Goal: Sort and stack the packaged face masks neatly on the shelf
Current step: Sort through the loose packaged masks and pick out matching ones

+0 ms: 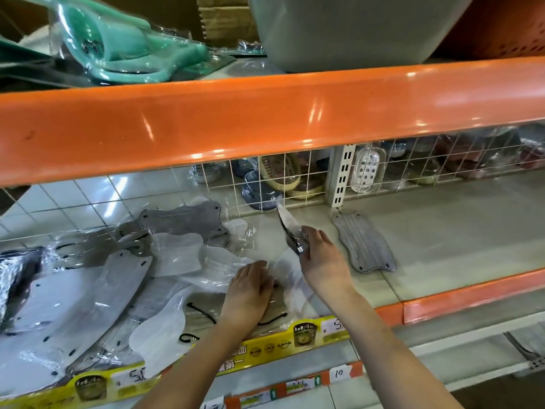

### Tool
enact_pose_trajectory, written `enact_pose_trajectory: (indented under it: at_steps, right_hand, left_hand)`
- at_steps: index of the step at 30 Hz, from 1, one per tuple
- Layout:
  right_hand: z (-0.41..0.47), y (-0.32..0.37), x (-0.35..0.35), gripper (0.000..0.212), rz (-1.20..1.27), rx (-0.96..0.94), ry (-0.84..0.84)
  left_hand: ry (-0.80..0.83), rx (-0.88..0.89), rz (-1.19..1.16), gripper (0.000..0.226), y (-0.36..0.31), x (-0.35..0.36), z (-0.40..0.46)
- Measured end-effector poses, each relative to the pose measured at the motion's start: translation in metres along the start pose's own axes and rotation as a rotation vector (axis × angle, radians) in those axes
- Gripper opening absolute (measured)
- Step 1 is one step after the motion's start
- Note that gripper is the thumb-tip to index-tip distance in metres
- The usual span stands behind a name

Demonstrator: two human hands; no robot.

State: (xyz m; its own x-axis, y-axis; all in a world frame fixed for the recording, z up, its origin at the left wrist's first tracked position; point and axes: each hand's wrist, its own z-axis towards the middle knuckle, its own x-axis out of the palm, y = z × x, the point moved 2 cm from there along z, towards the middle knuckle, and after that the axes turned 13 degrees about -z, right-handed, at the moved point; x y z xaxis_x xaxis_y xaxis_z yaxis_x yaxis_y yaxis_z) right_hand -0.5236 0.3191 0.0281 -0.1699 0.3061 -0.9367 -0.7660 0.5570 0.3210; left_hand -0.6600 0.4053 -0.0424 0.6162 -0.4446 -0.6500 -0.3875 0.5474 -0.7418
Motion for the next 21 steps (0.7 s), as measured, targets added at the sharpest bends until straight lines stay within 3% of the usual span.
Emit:
enact_pose_trajectory:
  at_steps: [5, 8, 11, 15, 21]
  right_hand:
    - [0.001, 0.012, -0.001, 0.031, 0.311, -0.130, 0.300]
    - [-0.003, 0.018, 0.006, 0.030, 0.361, -0.184, 0.345]
    - [-0.003, 0.020, 0.013, 0.035, 0.340, -0.165, 0.336]
    - [-0.001, 0.021, 0.018, 0.025, 0.235, -0.156, 0.310]
    - [0.007, 0.026, 0.019, 0.019, 0.123, -0.066, 0.182]
  left_hand:
    - [-0.003, -0.250, -0.565, 0.046, -0.024, -0.016, 0.002]
    - [-0.142, -0.355, -0.988, 0.021, -0.032, -0.027, -0.001]
    - [-0.256, -0.422, -1.111, 0.012, -0.023, -0.038, 0.001]
    - [-0.393, -0.492, -1.263, 0.024, -0.010, -0.048, -0.004]
    - [-0.351, -0.506, -1.369, 0.011, 0.000, -0.067, -0.019]
